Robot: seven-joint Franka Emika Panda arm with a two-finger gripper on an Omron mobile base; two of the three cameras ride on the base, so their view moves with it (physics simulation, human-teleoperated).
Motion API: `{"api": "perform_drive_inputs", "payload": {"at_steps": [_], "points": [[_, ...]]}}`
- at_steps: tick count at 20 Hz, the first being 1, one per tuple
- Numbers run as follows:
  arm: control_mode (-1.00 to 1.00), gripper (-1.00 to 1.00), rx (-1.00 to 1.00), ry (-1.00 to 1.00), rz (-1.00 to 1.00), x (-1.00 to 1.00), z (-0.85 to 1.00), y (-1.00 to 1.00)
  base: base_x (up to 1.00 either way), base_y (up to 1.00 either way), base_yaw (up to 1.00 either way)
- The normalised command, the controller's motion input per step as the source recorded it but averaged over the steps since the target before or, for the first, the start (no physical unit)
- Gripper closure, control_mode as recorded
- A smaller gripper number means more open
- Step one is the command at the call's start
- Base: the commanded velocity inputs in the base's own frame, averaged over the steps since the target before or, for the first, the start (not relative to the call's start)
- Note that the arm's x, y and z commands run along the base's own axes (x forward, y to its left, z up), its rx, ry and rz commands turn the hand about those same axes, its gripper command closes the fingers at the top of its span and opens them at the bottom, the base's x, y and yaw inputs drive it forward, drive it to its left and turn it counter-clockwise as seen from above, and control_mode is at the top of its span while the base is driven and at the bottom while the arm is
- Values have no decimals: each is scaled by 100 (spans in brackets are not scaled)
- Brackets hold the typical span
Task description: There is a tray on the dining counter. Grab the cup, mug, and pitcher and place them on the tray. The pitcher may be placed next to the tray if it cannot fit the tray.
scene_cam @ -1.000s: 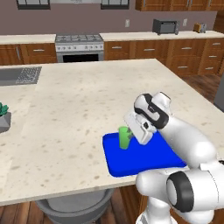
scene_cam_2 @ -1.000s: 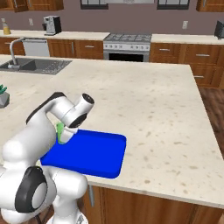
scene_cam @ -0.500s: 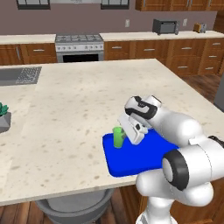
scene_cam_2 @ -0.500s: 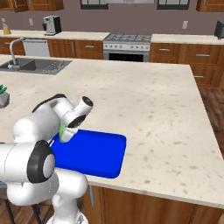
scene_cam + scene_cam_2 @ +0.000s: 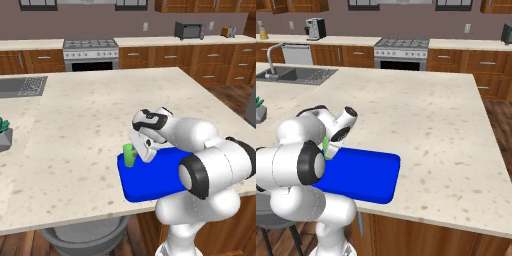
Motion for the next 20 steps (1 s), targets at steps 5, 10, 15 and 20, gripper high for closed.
{"api": "perform_drive_inputs", "payload": {"at_steps": [5, 10, 15, 20], "points": [[-100, 100, -1, 0, 0, 2, -16, 0, 0, 0, 0], [-100, 100, 0, 0, 0, 0, -15, 0, 0, 0, 0], [-100, 100, 0, 0, 0, 0, -19, 0, 0, 0, 0], [-100, 100, 0, 0, 0, 0, -11, 1, 0, 0, 0]]}}
